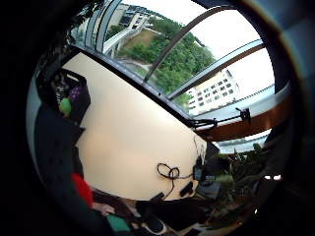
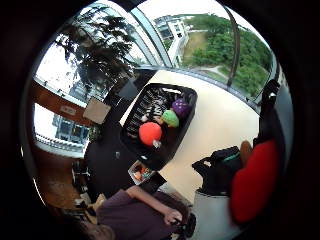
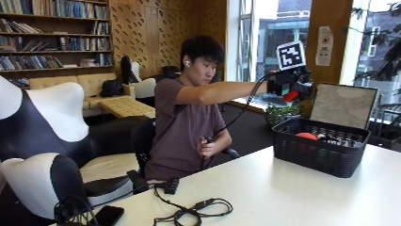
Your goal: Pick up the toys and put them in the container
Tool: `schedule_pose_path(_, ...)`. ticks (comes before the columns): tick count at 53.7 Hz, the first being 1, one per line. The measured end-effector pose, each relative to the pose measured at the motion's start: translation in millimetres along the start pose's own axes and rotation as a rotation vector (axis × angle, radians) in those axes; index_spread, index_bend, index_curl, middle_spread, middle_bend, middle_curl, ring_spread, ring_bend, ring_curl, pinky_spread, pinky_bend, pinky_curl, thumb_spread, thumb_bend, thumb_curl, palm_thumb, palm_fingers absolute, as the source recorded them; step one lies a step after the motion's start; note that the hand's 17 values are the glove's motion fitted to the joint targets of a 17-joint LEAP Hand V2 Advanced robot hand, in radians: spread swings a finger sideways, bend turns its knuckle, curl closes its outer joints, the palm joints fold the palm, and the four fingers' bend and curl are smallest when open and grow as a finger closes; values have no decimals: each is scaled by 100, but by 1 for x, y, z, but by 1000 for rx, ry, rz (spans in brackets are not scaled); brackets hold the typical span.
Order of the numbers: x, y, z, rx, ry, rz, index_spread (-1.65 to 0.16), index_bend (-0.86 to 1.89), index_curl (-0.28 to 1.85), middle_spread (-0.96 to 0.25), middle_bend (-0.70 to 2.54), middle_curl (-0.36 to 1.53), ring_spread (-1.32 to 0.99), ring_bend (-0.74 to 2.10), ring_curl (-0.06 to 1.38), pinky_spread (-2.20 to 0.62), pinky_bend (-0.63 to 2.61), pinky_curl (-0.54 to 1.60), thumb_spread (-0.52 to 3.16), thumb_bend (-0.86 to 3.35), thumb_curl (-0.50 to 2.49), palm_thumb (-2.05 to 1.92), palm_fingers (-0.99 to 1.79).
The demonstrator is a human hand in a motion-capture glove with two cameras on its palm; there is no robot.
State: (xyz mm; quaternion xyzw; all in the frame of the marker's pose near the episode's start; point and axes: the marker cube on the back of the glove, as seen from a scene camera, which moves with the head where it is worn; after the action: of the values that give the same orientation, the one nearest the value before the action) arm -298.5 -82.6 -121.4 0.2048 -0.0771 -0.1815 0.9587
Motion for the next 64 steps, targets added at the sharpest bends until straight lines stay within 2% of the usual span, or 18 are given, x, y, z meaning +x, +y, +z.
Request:
schedule_pose_path(3,-21,-10,4,-7,-1,-33,-26,103,98,-18,127,70,-35,131,66,-38,99,49,39,15,93,59,110)
schedule_pose_path(13,-112,-45,30,-41,0,8,-24,103,101,-17,127,72,-35,132,67,-39,99,50,34,15,100,58,110)
schedule_pose_path(18,-160,-52,45,-69,-71,-144,-24,102,103,-17,127,73,-35,133,67,-39,100,51,32,15,103,58,109)
schedule_pose_path(21,-170,-61,57,-83,2,-3,-24,102,104,-17,126,74,-35,133,67,-39,100,51,31,15,105,58,109)
schedule_pose_path(22,-176,-62,60,-87,5,-7,-24,102,104,-17,126,74,-35,133,67,-39,100,51,31,15,106,57,109)
schedule_pose_path(26,-205,-58,70,-115,-75,-250,-24,100,104,-17,124,74,-35,132,67,-39,100,51,30,15,108,57,107)
schedule_pose_path(31,-201,-54,86,-226,-47,-311,-24,95,104,-17,119,74,-35,130,66,-39,101,51,32,13,110,54,102)
schedule_pose_path(34,-201,-51,97,-350,-45,-308,-25,85,104,-19,111,73,-35,127,66,-38,105,52,36,10,110,51,87)
schedule_pose_path(37,-200,-48,108,-467,-49,-304,-24,46,99,-21,85,66,-33,125,66,-36,121,56,60,2,105,36,24)
schedule_pose_path(38,-200,-47,110,-494,-50,-302,-24,41,98,-21,80,65,-32,126,67,-35,125,59,66,1,103,34,14)
schedule_pose_path(39,-199,-46,112,-515,-50,-300,-24,33,94,-19,67,61,-28,116,65,-29,125,59,73,-3,99,28,-21)
schedule_pose_path(40,-198,-45,114,-528,-52,-300,-24,27,90,-18,60,59,-25,111,64,-25,126,59,79,-4,97,24,-32)
schedule_pose_path(41,-196,-44,115,-535,-56,-300,-25,23,86,-17,54,56,-22,104,61,-23,126,57,83,-5,94,21,-34)
schedule_pose_path(42,-194,-44,116,-535,-65,-301,-26,21,83,-19,61,57,-27,113,62,-26,124,55,88,0,94,25,2)
schedule_pose_path(43,-192,-43,117,-532,-76,-301,-25,12,76,-15,44,50,-20,92,53,-19,124,53,92,-8,89,13,-43)
schedule_pose_path(55,-183,-41,112,-478,-111,-267,-23,7,51,-8,16,40,-6,63,39,-3,107,43,122,-4,63,-4,-29)
schedule_pose_path(60,-179,-45,109,-448,-38,-127,-22,8,45,-7,15,38,-3,58,37,-1,100,40,128,-3,56,-4,-26)
schedule_pose_path(64,-172,-38,98,-424,-127,-269,-22,9,42,-7,14,36,-2,55,36,1,97,39,131,-3,51,-4,-23)
